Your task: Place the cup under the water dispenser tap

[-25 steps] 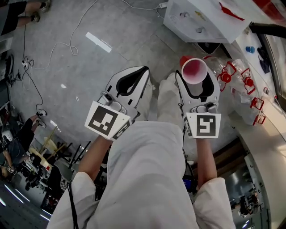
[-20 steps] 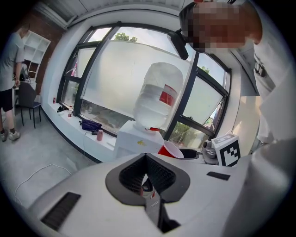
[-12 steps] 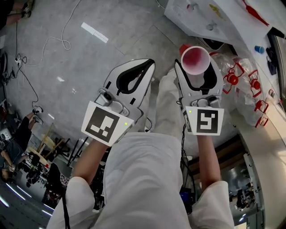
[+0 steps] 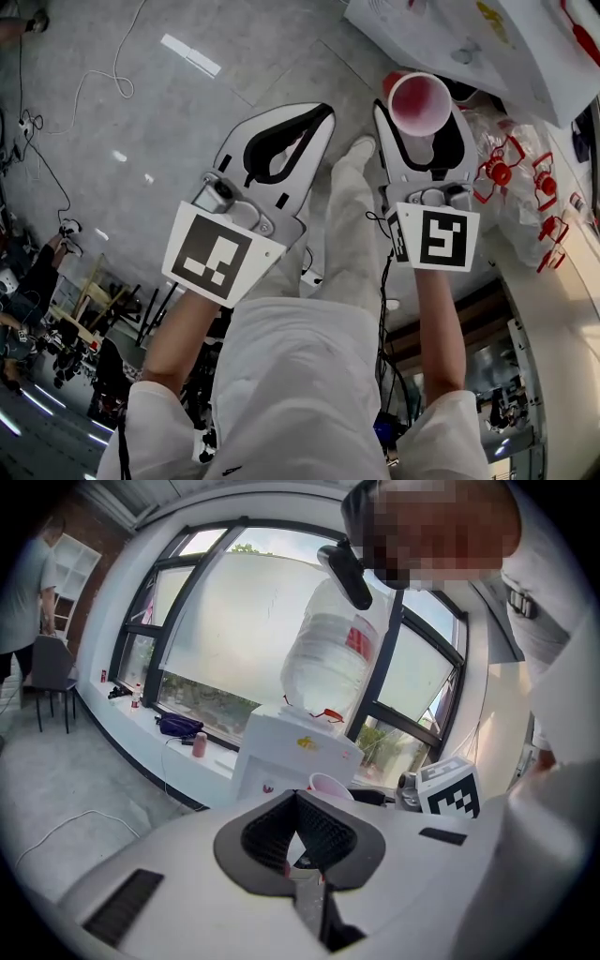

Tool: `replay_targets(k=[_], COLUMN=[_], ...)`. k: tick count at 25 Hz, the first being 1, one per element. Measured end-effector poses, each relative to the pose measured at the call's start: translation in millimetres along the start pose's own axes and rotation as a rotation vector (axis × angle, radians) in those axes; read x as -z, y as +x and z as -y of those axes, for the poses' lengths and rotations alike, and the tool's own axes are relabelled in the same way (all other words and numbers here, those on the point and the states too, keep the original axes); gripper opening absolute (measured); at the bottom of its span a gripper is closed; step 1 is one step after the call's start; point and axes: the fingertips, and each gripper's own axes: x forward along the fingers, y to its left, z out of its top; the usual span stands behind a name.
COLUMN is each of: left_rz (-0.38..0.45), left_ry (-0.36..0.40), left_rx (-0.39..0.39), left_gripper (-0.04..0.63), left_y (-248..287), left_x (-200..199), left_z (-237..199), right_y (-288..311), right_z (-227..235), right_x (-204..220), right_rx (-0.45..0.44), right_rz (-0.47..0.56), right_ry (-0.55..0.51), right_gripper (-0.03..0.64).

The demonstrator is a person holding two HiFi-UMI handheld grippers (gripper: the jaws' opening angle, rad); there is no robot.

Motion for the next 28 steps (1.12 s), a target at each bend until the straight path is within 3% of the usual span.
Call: replay_targets(k=[22,28], left_rz=[0.014,0.002], left_ry=[0.015,-0.007], left_rx=[-0.061,-0.082], left_gripper=[0.006,0.006], left_y=[71.9,81.4], left_x=[46.4,61.7], left_z=[-67.3,-83.5], right_y=[102.9,129.0], right_z=[44.0,63.7], right_x=[75.6,101.0], right_rx=[0.064,0.138], right_rz=[-0.026,-0.045], right_ry=[0.03,0.049], right_gripper=[0.331,0.33])
